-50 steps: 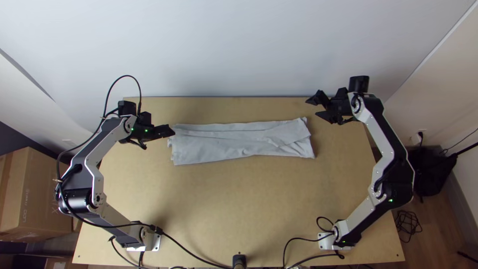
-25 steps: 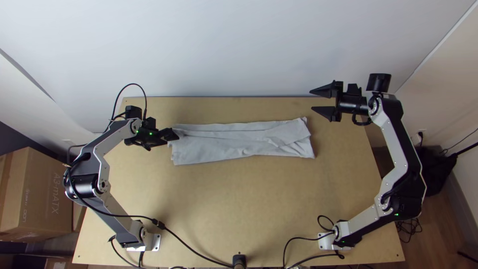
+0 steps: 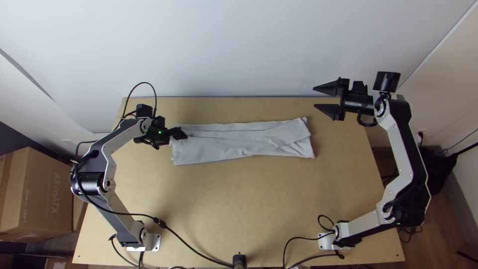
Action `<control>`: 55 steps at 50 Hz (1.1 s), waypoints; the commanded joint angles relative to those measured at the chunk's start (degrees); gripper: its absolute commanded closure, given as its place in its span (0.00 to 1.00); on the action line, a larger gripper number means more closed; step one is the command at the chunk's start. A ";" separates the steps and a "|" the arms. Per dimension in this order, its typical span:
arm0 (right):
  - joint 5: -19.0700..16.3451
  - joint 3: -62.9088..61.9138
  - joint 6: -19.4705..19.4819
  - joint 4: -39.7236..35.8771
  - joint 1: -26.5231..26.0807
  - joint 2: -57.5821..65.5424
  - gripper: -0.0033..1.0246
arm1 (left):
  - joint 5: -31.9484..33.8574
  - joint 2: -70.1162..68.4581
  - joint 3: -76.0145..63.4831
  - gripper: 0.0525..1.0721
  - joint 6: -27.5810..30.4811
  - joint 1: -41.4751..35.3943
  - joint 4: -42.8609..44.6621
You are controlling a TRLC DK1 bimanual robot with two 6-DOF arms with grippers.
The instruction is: Fold the t-shirt
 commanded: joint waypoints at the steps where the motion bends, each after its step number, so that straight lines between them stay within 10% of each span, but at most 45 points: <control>1: -0.77 1.69 1.68 -0.10 -0.03 -2.15 0.05 | 0.14 2.11 0.81 0.05 -2.25 -1.66 0.13; 21: -0.77 0.10 1.60 -0.10 -0.03 -3.82 0.05 | -0.12 0.96 -2.01 0.07 -3.83 -6.15 1.62; 32: -0.77 -0.69 1.68 -0.10 0.06 -4.44 0.05 | -2.94 0.17 -4.47 0.50 -4.45 -6.85 3.64; 37: -0.77 -1.04 1.60 -0.10 -0.11 -4.79 0.05 | -3.03 -0.09 -5.00 0.99 -4.36 -6.15 4.17; 55: -0.77 -4.64 0.72 0.16 -0.38 -6.20 0.05 | -2.85 -6.33 -6.23 0.97 3.11 7.12 -1.28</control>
